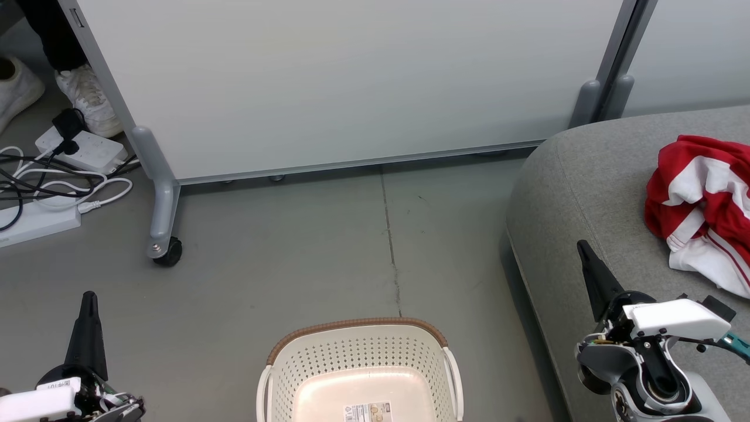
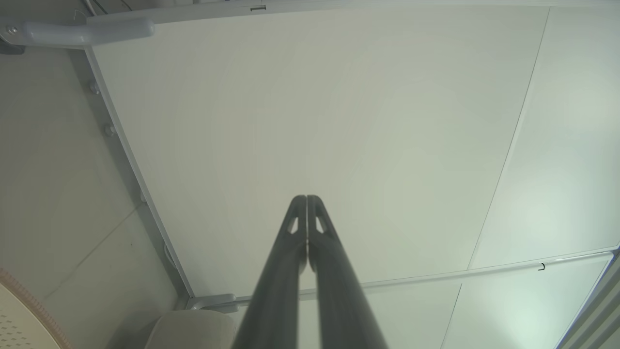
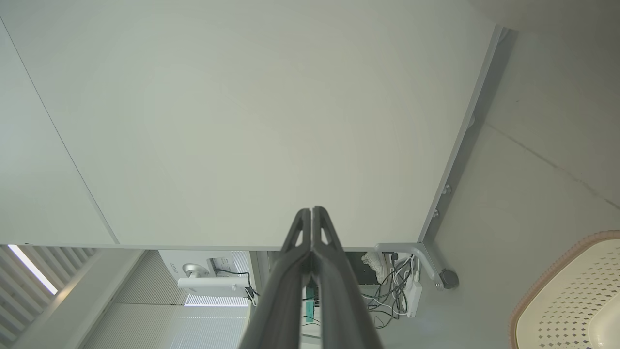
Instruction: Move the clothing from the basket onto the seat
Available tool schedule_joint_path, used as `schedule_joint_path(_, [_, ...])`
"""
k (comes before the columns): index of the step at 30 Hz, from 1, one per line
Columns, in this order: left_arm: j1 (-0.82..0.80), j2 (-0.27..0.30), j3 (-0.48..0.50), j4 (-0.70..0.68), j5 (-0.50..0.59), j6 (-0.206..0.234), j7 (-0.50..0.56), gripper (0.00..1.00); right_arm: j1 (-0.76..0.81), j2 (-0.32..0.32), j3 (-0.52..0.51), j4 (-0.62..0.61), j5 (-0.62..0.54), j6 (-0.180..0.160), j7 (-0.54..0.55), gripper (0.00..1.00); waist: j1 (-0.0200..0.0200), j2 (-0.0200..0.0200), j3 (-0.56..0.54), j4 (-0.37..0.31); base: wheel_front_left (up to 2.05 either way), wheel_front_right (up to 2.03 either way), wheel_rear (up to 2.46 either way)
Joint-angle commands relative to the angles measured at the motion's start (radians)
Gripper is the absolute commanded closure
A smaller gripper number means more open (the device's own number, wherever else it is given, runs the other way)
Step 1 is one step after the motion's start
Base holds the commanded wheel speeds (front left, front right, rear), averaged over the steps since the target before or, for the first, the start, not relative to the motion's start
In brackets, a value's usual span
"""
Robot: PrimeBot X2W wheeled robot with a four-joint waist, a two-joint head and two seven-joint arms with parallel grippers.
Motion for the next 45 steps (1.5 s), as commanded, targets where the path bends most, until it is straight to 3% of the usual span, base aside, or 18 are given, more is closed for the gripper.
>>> schedule_joint_path(1, [-0.019, 0.003, 0.004, -0.003, 0.002, -0.005, 0.001, 1.0, -0.011, -0.009, -0.001, -0.001, 0.002, 0.003, 0.004, 1.0, 0.0, 0.0, 0.0, 0.0, 0.0, 0.0, 0.0])
schedule_joint_path(45, [-0.02, 0.0, 0.008, -0.003, 0.007, -0.005, 0.005, 1.0, -0.011, -0.009, -0.001, -0.001, 0.002, 0.003, 0.004, 1.0, 0.0, 0.0, 0.0, 0.0, 0.0, 0.0, 0.0])
